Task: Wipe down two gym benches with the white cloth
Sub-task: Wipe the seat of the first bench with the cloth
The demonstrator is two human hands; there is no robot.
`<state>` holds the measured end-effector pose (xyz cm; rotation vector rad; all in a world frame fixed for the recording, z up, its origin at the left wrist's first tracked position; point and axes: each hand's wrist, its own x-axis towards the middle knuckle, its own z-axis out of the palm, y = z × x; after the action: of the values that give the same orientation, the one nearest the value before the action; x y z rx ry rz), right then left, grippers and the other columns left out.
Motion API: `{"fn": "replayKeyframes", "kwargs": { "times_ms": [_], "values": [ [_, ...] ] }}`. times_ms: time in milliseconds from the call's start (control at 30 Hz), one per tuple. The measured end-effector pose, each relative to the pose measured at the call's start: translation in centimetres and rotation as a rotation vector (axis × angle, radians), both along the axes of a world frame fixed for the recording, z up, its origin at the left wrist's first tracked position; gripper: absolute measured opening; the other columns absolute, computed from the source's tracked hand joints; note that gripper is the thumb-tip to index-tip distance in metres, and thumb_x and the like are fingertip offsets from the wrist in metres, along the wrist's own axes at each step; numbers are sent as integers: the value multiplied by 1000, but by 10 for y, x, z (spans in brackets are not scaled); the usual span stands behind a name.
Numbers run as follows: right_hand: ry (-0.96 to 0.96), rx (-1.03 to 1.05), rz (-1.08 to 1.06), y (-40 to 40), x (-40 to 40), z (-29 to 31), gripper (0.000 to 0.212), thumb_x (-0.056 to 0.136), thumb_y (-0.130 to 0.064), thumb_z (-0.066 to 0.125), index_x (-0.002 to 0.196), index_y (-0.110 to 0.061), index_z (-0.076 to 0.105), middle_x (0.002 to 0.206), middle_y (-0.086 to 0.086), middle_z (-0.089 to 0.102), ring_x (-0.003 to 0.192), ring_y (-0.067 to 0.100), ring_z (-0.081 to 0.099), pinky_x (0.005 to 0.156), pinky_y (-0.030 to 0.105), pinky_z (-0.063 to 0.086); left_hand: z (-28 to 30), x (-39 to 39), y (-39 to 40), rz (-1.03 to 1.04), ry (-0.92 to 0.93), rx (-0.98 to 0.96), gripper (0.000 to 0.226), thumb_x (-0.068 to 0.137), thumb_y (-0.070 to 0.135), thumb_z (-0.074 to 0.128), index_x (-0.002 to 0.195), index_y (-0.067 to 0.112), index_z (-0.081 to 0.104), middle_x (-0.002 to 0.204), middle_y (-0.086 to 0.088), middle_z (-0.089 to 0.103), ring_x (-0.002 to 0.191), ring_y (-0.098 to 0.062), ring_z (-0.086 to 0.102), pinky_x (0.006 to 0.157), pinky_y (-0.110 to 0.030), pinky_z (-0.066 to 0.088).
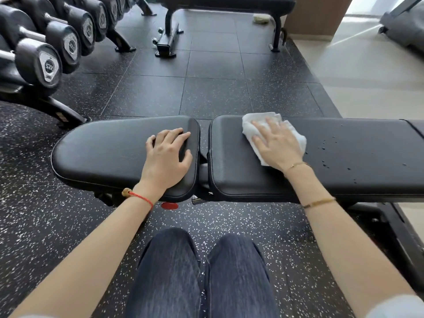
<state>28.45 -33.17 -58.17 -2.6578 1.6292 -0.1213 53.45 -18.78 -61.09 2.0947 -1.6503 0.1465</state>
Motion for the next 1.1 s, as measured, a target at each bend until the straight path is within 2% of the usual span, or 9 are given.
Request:
{"fn": "replayKeyframes", "kwargs": {
  "times_ms": [100,267,400,533,667,800,933,1000,1100],
  "values": [
    [-28,36,35,22,20,-1,50,102,-47,24,151,-38,24,162,4,20,149,33,11,123,45,5,0,-1,0,5,4,3,45,91,35,53,135,27,54,144,7,50,135,-19,39,116,-50,23],
    [-139,-18,241,94,11,-8,49,99,-50,29,147,-42,36,157,3,34,146,33,24,123,45,15,0,0,1,-11,11,-8,45,91,36,52,135,27,55,143,6,51,135,-19,40,116,-50,23],
    [-84,-68,63,63,-26,-6,46,102,-42,38,148,-34,39,158,14,29,146,33,26,119,36,9,0,2,1,-17,12,-4,45,91,36,52,136,26,55,143,6,51,135,-19,40,116,-49,23],
    [-42,1,-92,36,-6,-2,48,103,-45,28,151,-41,26,161,14,21,149,33,15,123,41,6,0,0,0,-18,12,-6,46,91,37,51,135,25,56,143,5,52,135,-20,40,115,-51,24],
    [-64,-31,96,79,34,-7,49,102,-48,28,150,-44,26,160,10,25,149,34,15,123,45,8,1,1,1,-15,13,-5,46,91,37,51,134,25,56,142,4,52,134,-20,40,115,-51,24],
    [-112,-54,196,101,9,-7,48,101,-46,34,149,-41,32,160,10,27,148,33,21,122,41,11,1,-1,1,-17,23,-4,45,91,36,52,134,25,56,142,4,53,135,-20,40,115,-51,24],
    [-87,-99,54,72,-37,-5,47,103,-39,38,149,-31,36,158,19,27,147,33,23,119,31,4,3,-1,2,-15,36,-7,43,92,33,54,134,23,57,144,2,52,136,-21,40,117,-51,22],
    [-30,-86,-70,49,-43,-5,49,103,-42,34,151,-34,31,159,20,22,147,32,21,119,34,5,5,-3,3,-14,53,1,43,93,32,54,134,21,57,144,1,52,136,-21,40,118,-51,21],
    [-55,-25,-173,33,-33,-7,50,101,-47,30,151,-42,26,161,18,15,150,32,14,123,42,9,8,-7,4,-17,52,34,41,95,28,53,134,18,57,144,-3,52,138,-23,40,119,-51,20]
  ]
}}
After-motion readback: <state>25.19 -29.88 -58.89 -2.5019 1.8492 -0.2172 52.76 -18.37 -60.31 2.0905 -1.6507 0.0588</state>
